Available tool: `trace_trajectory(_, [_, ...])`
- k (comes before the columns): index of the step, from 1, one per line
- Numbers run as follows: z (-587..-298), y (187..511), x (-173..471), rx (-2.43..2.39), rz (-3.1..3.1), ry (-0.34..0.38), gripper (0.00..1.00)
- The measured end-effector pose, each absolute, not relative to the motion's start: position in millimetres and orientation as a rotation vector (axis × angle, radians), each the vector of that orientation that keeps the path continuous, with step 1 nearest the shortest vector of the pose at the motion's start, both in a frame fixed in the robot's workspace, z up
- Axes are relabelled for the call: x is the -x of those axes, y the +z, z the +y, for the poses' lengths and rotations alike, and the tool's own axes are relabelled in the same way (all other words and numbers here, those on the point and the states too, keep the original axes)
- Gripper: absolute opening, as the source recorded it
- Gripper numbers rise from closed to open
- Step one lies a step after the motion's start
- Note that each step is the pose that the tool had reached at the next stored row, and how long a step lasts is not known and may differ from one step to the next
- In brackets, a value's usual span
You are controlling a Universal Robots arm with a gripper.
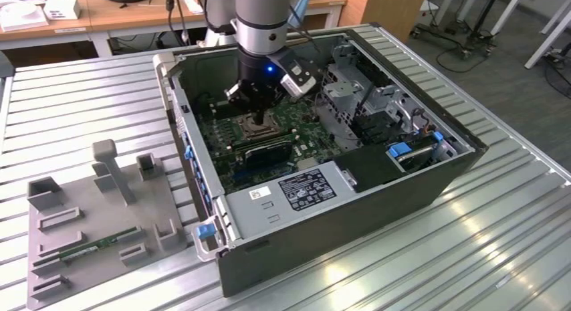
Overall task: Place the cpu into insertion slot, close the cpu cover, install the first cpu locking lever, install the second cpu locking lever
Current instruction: 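Install the second cpu locking lever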
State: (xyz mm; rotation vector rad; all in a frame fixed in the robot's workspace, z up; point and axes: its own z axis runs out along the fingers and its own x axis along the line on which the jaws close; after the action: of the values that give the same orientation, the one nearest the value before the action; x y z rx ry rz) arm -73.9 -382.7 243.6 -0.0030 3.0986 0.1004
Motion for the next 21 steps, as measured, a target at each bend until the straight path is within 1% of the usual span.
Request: trace_trajectory(21, [-382.7,222.5,84.9,0.003,3.098,0.100,0.11])
